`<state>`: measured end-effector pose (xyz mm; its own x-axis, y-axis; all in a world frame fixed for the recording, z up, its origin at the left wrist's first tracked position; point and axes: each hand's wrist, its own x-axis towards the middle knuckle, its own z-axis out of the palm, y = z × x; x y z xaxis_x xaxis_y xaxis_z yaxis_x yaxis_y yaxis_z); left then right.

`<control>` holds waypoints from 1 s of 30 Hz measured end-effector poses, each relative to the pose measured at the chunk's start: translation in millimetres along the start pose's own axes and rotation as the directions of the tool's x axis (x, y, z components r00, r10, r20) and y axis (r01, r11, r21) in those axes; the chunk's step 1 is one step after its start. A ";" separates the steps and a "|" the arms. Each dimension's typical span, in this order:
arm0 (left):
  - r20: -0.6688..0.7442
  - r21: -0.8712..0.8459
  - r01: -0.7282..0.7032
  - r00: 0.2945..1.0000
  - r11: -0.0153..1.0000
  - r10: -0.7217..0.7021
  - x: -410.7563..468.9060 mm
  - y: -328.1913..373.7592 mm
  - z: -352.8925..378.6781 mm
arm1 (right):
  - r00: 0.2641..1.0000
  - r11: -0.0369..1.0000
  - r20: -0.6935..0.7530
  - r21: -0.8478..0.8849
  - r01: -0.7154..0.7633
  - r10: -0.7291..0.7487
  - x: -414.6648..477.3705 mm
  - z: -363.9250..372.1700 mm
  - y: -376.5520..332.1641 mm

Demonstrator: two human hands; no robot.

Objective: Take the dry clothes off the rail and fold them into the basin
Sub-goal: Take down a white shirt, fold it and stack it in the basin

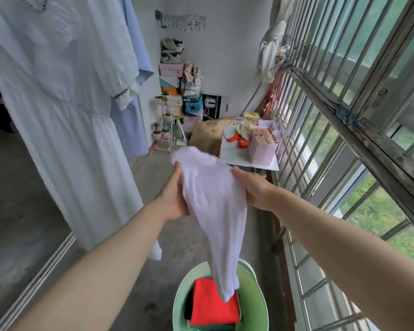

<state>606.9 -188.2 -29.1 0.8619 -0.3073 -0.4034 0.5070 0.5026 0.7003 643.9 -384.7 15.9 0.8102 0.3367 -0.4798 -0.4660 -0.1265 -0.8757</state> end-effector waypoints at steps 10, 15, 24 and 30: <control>-0.281 0.466 -0.066 0.935 0.882 0.218 12.1 -18.1 -11.0 | 0.993 0.982 -0.113 -0.182 -0.048 0.027 2.9 -9.5 18.0; -0.223 0.616 -0.132 0.917 0.777 0.332 10.6 3.0 -5.5 | 0.953 0.951 -0.291 -0.307 -0.014 -0.080 12.8 -8.1 21.0; -0.386 0.689 0.157 0.906 0.708 0.174 9.1 13.5 7.5 | 0.913 0.835 -0.226 -0.520 0.181 -0.339 15.9 1.4 25.1; -0.261 0.866 0.230 0.965 0.444 0.011 6.5 13.7 0.8 | 0.997 0.988 -0.069 -0.157 0.007 -0.018 8.8 7.6 24.8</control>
<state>619.4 -183.9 -21.7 0.8406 -0.0802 -0.5358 0.4122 -0.5471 0.7286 636.7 -377.7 -9.6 0.8409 0.2736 -0.4669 -0.3992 -0.2688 -0.8766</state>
